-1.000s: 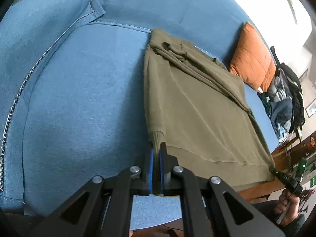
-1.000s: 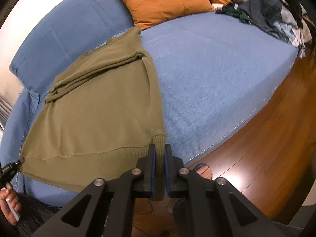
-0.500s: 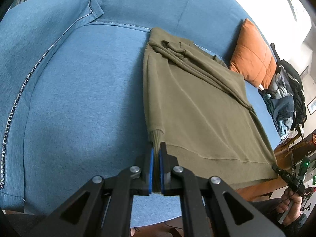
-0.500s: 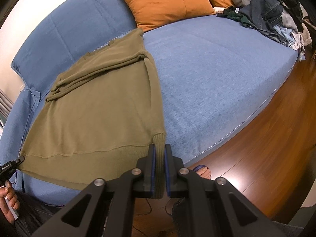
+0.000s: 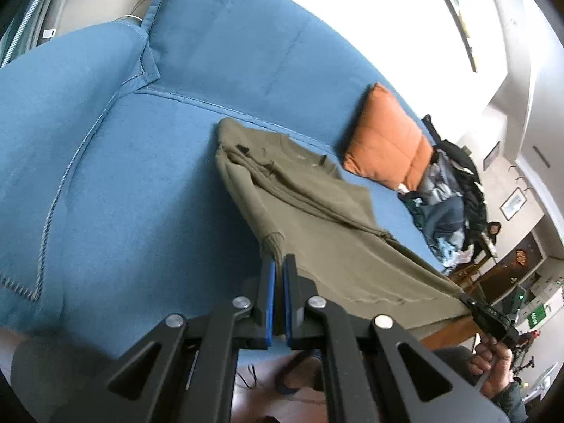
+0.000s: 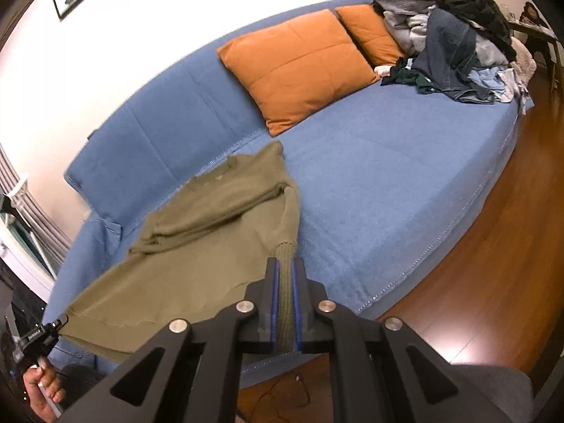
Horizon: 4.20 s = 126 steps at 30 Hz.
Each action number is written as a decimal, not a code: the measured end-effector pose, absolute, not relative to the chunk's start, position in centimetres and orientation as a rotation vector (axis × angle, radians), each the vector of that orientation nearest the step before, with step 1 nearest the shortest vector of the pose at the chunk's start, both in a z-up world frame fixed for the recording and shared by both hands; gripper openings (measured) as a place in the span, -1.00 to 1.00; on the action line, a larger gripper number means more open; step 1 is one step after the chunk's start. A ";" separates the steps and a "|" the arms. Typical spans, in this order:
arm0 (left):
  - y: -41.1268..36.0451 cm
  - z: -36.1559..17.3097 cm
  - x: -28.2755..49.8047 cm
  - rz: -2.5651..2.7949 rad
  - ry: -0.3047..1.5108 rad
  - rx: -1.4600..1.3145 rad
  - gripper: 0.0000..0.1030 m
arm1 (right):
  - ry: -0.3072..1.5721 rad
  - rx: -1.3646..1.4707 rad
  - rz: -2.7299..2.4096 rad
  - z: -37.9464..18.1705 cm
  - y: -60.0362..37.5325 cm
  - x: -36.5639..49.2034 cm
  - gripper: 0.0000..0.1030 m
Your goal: Fold clothes
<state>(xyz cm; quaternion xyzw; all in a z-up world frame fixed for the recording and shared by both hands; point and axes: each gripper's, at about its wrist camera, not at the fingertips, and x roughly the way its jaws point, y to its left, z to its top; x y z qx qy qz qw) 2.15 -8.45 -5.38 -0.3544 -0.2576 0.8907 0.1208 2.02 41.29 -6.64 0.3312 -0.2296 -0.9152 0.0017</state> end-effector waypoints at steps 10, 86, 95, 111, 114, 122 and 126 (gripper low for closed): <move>-10.3 -3.6 2.6 2.542 -0.910 -1.055 -0.92 | -0.849 1.052 -2.849 -5.6 43.0 2.6 -0.90; -10.4 -8.1 -39.0 2.623 -0.937 -1.226 -0.84 | -0.601 1.052 -2.812 -10.1 41.8 -43.3 -0.84; -12.3 -9.0 -40.4 2.597 -1.008 -1.276 -0.50 | -0.817 1.225 -2.887 -12.8 44.2 -44.4 -0.32; -7.0 -12.1 -41.9 2.652 -0.567 -1.401 -0.92 | -0.533 1.552 -2.641 -18.0 41.1 -45.5 -0.61; -7.0 -10.7 -41.5 2.725 -0.537 -1.306 -0.93 | -0.557 1.426 -2.700 -16.0 40.9 -45.0 -0.72; -7.0 -12.2 -42.2 2.769 -0.451 -1.401 -0.84 | -0.423 1.574 -2.746 -18.1 40.1 -46.0 -0.63; -8.1 -12.1 -42.1 2.808 -0.520 -1.476 -0.82 | -0.443 1.575 -2.768 -17.5 40.7 -45.5 -0.37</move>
